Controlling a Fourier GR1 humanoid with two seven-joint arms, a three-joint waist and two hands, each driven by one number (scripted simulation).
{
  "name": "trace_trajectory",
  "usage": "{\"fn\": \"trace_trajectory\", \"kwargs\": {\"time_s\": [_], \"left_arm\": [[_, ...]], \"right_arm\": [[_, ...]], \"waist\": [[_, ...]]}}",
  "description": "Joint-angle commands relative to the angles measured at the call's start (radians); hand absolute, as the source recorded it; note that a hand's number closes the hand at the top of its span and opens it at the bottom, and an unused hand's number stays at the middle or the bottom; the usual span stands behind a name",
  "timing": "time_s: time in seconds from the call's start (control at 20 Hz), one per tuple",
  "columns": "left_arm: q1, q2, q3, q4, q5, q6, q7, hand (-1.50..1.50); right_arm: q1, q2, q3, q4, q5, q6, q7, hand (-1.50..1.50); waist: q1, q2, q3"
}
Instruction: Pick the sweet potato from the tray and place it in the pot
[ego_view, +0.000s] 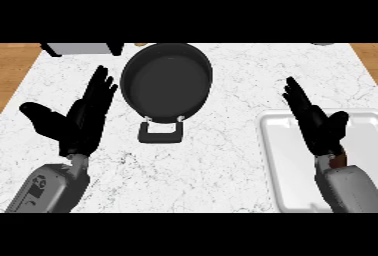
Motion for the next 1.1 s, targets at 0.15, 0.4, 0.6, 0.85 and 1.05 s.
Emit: {"fn": "trace_trajectory", "kwargs": {"time_s": [0.15,0.4,0.6,0.85,1.05], "left_arm": [[0.041,0.096,0.059,-0.003,-0.069,0.007,-0.032,0.0],[0.061,0.134,0.099,-0.02,-0.047,-0.005,-0.012,0.0],[0.104,0.146,0.135,-0.027,-0.031,-0.057,-0.032,0.0],[0.094,0.117,0.152,-0.036,-0.068,-0.055,-0.018,0.0],[0.098,0.132,0.178,-0.036,-0.046,-0.079,-0.002,0.0]], "right_arm": [[-0.013,-0.306,-0.191,0.1,0.0,0.168,-0.103,1.5],[0.051,-0.523,-0.191,0.225,0.288,0.063,-0.234,-1.5],[0.06,-0.493,-0.278,0.382,0.204,0.149,-0.592,-1.5],[0.086,-0.571,-0.293,0.261,0.212,0.269,-0.58,-1.5],[0.095,-0.622,-0.205,0.125,0.245,0.367,-0.364,-1.5]], "waist": [[0.009,0.037,-0.028],[0.016,0.041,-0.027],[0.015,0.037,-0.028],[0.004,0.032,-0.03],[0.005,0.031,-0.031]]}}
